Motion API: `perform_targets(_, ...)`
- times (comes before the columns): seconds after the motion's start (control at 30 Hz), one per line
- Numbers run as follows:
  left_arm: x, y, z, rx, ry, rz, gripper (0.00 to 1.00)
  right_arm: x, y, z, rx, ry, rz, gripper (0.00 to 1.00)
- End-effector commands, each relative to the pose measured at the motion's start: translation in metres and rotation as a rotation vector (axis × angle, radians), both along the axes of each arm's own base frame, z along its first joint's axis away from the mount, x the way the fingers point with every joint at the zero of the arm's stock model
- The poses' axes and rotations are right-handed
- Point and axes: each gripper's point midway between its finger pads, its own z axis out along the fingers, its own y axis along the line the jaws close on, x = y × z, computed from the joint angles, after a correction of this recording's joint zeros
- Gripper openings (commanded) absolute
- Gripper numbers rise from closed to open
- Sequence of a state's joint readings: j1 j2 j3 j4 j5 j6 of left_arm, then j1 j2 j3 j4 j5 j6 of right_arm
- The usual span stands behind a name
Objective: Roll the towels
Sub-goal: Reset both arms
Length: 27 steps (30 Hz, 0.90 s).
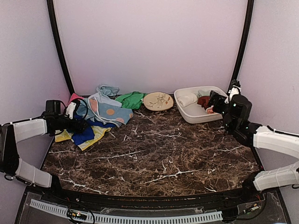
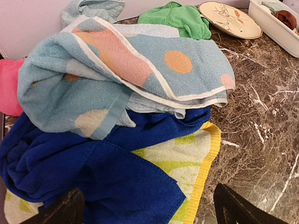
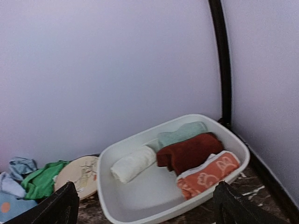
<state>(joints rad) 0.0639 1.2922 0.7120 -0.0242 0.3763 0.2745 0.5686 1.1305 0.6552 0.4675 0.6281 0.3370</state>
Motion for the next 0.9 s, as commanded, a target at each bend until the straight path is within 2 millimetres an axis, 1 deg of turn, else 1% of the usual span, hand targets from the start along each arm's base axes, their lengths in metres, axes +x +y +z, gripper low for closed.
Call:
perform_targets(0.0,0.022,-0.004,0.006,-0.086,-0.152,0.015,0.99,-0.024,-0.064,-0.048,-0.272,0.115,-0.253,1.00)
perform_targets(0.07,0.026,-0.004,-0.004,-0.100,-0.154,0.019,0.99,-0.031,-0.083,-0.065,-0.309,0.156,-0.319,1.00)
perform_targets(0.1,0.031,-0.002,-0.006,-0.099,-0.174,0.031,0.99,-0.034,-0.090,-0.073,-0.321,0.177,-0.343,1.00)
perform_targets(0.17,0.035,0.002,-0.006,-0.091,-0.231,0.052,0.99,-0.044,-0.109,-0.091,-0.267,0.190,-0.421,1.00)
perform_targets(0.2,0.036,0.005,-0.004,-0.088,-0.272,0.069,0.99,-0.048,-0.114,-0.090,-0.244,0.158,-0.439,1.00)
perform_targets(0.23,0.037,0.007,-0.002,-0.087,-0.313,0.082,0.99,-0.055,-0.120,-0.095,-0.252,0.126,-0.444,1.00)
perform_targets(0.3,0.037,0.011,0.004,-0.080,-0.392,0.101,0.99,-0.062,-0.127,-0.091,-0.235,0.060,-0.437,1.00)
perform_targets(0.33,0.034,0.011,0.003,-0.087,-0.415,0.106,0.99,-0.063,-0.127,-0.085,-0.227,0.010,-0.415,1.00)
perform_targets(0.37,0.033,0.011,-0.002,-0.081,-0.401,0.110,0.99,-0.064,-0.127,-0.083,-0.246,-0.017,-0.396,1.00)
perform_targets(0.4,0.032,0.014,-0.005,-0.080,-0.413,0.124,0.99,-0.064,-0.129,-0.084,-0.280,-0.016,-0.400,1.00)
perform_targets(0.5,0.022,0.026,-0.004,-0.071,-0.473,0.208,0.99,-0.066,-0.145,-0.097,-0.269,-0.003,-0.465,1.00)
perform_targets(0.53,0.013,0.028,-0.010,-0.074,-0.485,0.220,0.99,-0.066,-0.149,-0.097,-0.241,-0.029,-0.470,1.00)
perform_targets(0.6,0.004,0.025,-0.001,-0.082,-0.579,0.203,0.99,-0.063,-0.153,-0.104,-0.223,-0.041,-0.444,1.00)
perform_targets(0.63,0.003,0.023,-0.002,-0.078,-0.564,0.194,0.99,-0.061,-0.158,-0.107,-0.216,-0.044,-0.456,1.00)
perform_targets(0.7,0.010,0.025,-0.006,-0.078,-0.535,0.204,0.99,-0.055,-0.165,-0.107,-0.227,-0.056,-0.472,1.00)
perform_targets(0.73,0.013,0.026,-0.006,-0.080,-0.532,0.211,0.99,-0.049,-0.165,-0.107,-0.253,-0.048,-0.455,1.00)
perform_targets(0.8,0.015,0.027,-0.009,-0.074,-0.500,0.219,0.99,-0.032,-0.160,-0.112,-0.269,-0.038,-0.362,1.00)
perform_targets(0.87,0.015,0.027,-0.006,-0.076,-0.529,0.217,0.99,-0.022,-0.155,-0.121,-0.275,-0.029,-0.292,1.00)
